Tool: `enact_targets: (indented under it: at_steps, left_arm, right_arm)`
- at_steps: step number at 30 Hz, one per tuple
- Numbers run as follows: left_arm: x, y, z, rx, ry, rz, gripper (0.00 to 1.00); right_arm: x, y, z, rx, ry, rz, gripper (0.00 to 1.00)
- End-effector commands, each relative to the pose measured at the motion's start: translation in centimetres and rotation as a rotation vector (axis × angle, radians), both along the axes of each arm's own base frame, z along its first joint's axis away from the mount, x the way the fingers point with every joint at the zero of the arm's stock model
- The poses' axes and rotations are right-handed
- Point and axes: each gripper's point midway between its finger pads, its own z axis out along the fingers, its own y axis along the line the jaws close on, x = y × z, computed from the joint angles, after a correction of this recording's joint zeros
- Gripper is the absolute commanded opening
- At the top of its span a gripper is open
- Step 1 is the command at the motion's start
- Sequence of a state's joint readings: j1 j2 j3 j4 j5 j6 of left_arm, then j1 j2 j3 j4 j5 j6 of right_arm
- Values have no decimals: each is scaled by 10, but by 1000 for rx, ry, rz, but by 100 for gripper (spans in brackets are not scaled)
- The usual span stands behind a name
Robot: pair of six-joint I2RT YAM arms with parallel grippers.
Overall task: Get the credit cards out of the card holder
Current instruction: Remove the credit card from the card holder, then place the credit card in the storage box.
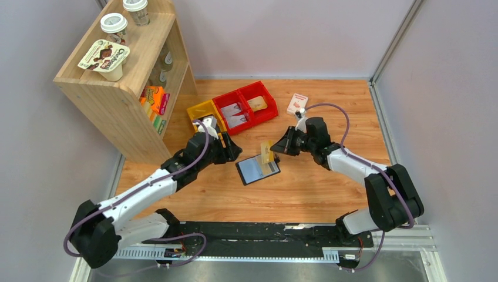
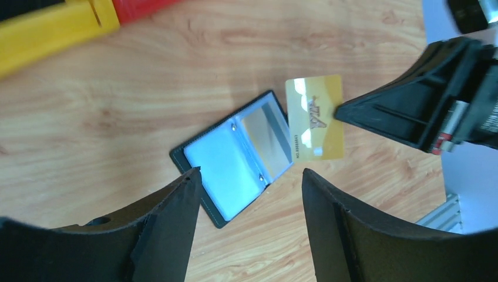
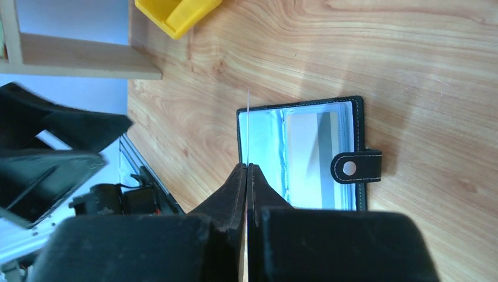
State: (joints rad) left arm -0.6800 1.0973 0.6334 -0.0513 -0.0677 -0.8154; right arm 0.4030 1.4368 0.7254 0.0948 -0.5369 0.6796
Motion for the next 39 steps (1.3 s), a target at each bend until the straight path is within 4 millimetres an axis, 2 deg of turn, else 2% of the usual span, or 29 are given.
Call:
enact_targets:
  at_steps: [1,2,3,7,11,14,15,16,17,18,22,26,33,34,39]
  left_arm:
    - [6,32,47,152,-169,19,73]
    - [2,42,51,203,-192,7,77]
    - [5,48,64,221,-224,26,80]
    - [2,83,97,391,-316,38,85]
    - [4,115,131,541,-443,70,85]
    - [3,134,146,608,-494,130,85]
    - [3,147,149,626,-500,199,85]
    - [3,152,141,644,-489,219,85]
    - [2,161,145,640,-500,277,85]
    - [2,165,134,658,-485,289,85]
    - [-5,185,131,695,-493,363,85]
    - [-10,186,138,645,-536,376,85]
    - [-13,190,141,636,-549,392,84]
    - [-13,189,140,633,-549,386,84]
    - [-12,185,138,630,-545,372,84]
  right_arm:
    - [19,3,27,110,-32,-124,0]
    - [23,3,31,130,-33,-150,0]
    - [29,2,34,146,-38,-185,0]
    - [56,-7,48,185,-54,-354,0]
    - [88,-22,64,230,-75,-556,0]
    - [112,-23,74,247,-87,-641,0]
    - [125,-28,71,237,-92,-697,0]
    - [132,-27,76,245,-100,-721,0]
    - [143,-26,73,246,-98,-745,0]
    - [152,-24,72,251,-97,-763,0]
    - [188,-14,71,276,-105,-834,0]
    - [219,-4,68,284,-131,-911,0]
    - [250,13,42,299,-127,-1018,0]
    - [253,18,34,293,-120,-1022,0]
    - [265,35,22,217,-133,-1055,0]
